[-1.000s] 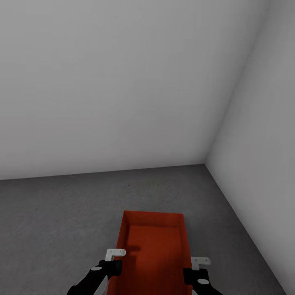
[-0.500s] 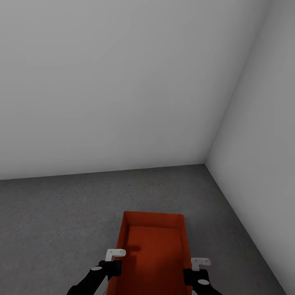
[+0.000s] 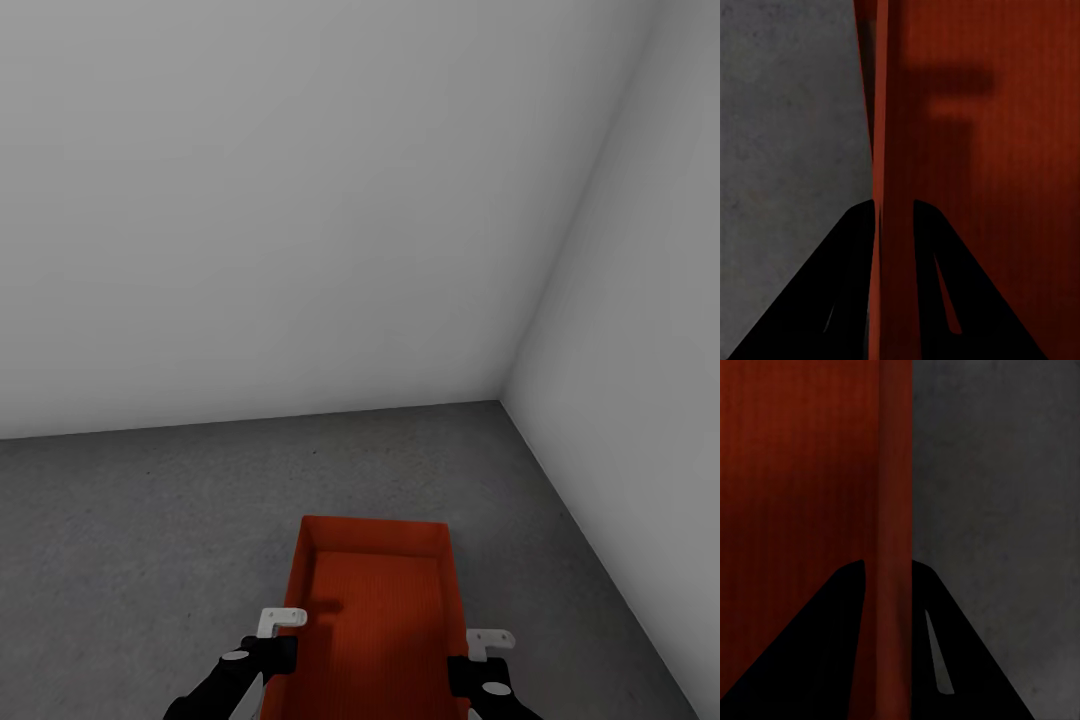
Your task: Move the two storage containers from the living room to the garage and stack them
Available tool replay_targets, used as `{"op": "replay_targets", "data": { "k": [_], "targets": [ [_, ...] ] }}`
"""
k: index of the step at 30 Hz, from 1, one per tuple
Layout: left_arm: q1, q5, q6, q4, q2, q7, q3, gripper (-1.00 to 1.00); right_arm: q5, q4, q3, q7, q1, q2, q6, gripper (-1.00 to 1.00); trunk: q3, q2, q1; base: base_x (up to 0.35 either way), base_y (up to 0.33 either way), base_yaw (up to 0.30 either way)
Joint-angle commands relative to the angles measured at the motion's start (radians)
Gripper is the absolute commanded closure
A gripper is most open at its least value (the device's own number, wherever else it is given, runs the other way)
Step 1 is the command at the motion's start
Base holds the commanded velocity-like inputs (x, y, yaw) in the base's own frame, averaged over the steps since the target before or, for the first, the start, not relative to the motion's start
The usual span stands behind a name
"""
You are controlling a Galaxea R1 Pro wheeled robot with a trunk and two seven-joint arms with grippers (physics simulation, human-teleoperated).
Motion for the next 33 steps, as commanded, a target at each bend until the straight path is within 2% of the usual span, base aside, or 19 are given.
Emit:
{"op": "replay_targets", "data": {
  "k": [1, 8, 22, 31, 33],
  "targets": [
    [-0.001, -0.015, 0.007, -0.002, 0.001, 0.015, 0.017, 1.00, 0.000, 0.000, 0.003, -0.013, 0.000, -0.018, -0.003, 1.00, -0.001, 0.000, 0.000, 0.000, 0.000, 0.000],
    [-0.001, -0.015, 0.006, -0.003, 0.001, 0.015, 0.017, 1.00, 0.000, 0.000, 0.003, -0.013, 0.000, -0.018, -0.003, 1.00, -0.001, 0.000, 0.000, 0.000, 0.000, 0.000],
    [-0.001, -0.014, 0.006, -0.003, 0.001, 0.015, 0.019, 1.00, 0.000, 0.000, 0.003, -0.013, 0.000, -0.018, -0.003, 1.00, -0.045, -0.098, 0.054, 0.000, 0.000, 0.000],
    [-0.001, -0.014, 0.006, -0.003, 0.001, 0.015, 0.019, 1.00, 0.000, 0.000, 0.003, -0.013, 0.000, -0.018, -0.003, 1.00, -0.045, -0.098, 0.054, 0.000, 0.000, 0.000],
    [-0.001, -0.014, 0.006, -0.003, 0.001, 0.015, 0.019, 1.00, 0.000, 0.000, 0.003, -0.013, 0.000, -0.018, -0.003, 1.00, -0.051, -0.112, 0.061, 0.000, 0.000, 0.000]
  ]
}}
